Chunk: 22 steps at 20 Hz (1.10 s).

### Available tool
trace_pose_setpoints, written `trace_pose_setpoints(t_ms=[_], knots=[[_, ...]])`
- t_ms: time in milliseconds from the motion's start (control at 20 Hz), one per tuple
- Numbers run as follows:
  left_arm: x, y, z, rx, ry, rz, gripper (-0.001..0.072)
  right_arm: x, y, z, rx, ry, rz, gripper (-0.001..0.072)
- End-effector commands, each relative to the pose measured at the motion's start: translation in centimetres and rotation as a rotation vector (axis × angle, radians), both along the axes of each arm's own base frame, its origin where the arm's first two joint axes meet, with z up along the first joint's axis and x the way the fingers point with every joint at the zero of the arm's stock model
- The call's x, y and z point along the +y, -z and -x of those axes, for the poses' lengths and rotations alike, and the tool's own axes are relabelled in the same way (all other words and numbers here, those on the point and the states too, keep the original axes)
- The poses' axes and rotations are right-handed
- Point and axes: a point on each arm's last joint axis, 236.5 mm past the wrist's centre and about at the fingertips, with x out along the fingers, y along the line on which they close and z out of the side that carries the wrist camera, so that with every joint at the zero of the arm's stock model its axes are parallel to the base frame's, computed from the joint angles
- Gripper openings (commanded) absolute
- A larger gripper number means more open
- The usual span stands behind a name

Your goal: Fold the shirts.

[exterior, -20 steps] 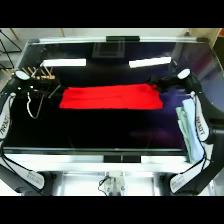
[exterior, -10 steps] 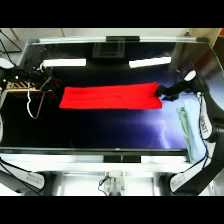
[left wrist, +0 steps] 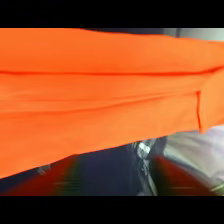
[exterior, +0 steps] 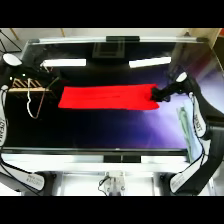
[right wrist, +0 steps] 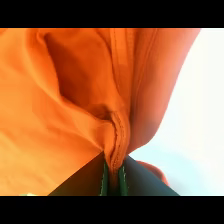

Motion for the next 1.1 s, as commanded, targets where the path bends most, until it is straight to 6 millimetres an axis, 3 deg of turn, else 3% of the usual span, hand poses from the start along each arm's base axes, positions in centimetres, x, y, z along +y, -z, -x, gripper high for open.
trace_pose_setpoints(t_ms=[0, 50, 150, 250, 350, 550, 850, 1050], knots=[[-3.4, 0.8, 0.7, 0.015, 0.067, 0.001, 0.0243, 1.1, -4.2, 0.4, -0.01, -0.028, -0.046, 0.0065], [-5.0, 1.6, 0.8, 0.019, 0.091, 0.0, 0.0238, 1.5, -6.0, 0.7, -0.025, -0.046, -0.052, 0.0065], [-9.0, 3.8, 1.5, 0.035, 0.141, -0.002, 0.0118, 1.7, -9.8, 1.8, -0.06, -0.076, -0.049, 0.0065], [-13.5, 6.6, 3.6, 0.081, 0.225, -0.009, 0.0032, 1.6, -13.5, 2.9, -0.108, -0.096, -0.032, 0.0065], [-17.4, 8.4, 6.0, 0.111, 0.305, -0.019, 0.0031, 1.9, -17.2, 4.1, -0.164, -0.103, -0.028, 0.0065], [-21.8, 8.7, 8.1, 0.099, 0.352, -0.02, 0.0032, 2.2, -22.0, 6.5, -0.23, -0.125, -0.021, 0.0065], [-29.0, 7.9, 8.3, 0.011, 0.252, 0.029, 0.0032, 2.6, -25.2, 9.8, -0.242, -0.167, -0.015, 0.0065], [-34.9, 7.7, 10.4, 0.016, 0.232, 0.149, 0.0031, 3.8, -29.2, 11.7, -0.337, -0.179, -0.046, 0.0065]])
